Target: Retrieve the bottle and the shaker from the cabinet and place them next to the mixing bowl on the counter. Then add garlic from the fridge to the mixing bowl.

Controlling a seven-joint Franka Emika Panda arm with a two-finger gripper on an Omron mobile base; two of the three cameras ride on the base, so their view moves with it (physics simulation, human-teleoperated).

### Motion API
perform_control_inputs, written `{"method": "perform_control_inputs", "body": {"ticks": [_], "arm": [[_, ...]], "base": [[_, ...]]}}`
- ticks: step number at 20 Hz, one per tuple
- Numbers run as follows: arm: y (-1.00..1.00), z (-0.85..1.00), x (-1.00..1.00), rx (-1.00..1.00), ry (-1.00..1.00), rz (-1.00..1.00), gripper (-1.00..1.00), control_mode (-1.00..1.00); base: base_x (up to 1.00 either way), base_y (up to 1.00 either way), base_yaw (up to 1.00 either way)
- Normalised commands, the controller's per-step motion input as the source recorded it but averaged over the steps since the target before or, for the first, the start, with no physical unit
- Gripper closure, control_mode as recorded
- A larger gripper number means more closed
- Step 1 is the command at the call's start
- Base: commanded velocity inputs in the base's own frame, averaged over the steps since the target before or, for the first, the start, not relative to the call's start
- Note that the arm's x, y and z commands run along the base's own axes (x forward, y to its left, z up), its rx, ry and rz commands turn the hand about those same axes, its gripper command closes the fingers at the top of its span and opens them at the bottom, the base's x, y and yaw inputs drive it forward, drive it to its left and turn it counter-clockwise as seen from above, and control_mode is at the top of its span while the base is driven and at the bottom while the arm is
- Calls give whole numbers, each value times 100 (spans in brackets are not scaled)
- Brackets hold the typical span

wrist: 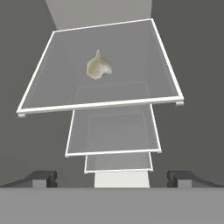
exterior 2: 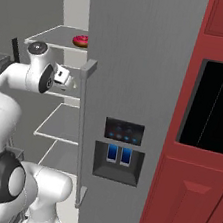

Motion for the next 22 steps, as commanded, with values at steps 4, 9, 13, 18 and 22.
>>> {"method": "perform_control_inputs", "body": {"ticks": [4,9,13,18,22], "arm": [[11,-12,24,0,-3,3,-100,-100],[16,-4,25,0,-5,3,-100,-100],[6,0,24,0,-2,2,-100,-100],[0,0,26,0,-5,0,-100,-100],[0,0,29,0,-4,0,-100,-100]], "base": [[0,0,0],[0,0,0],[0,0,0],[0,0,0],[0,0,0]]}}
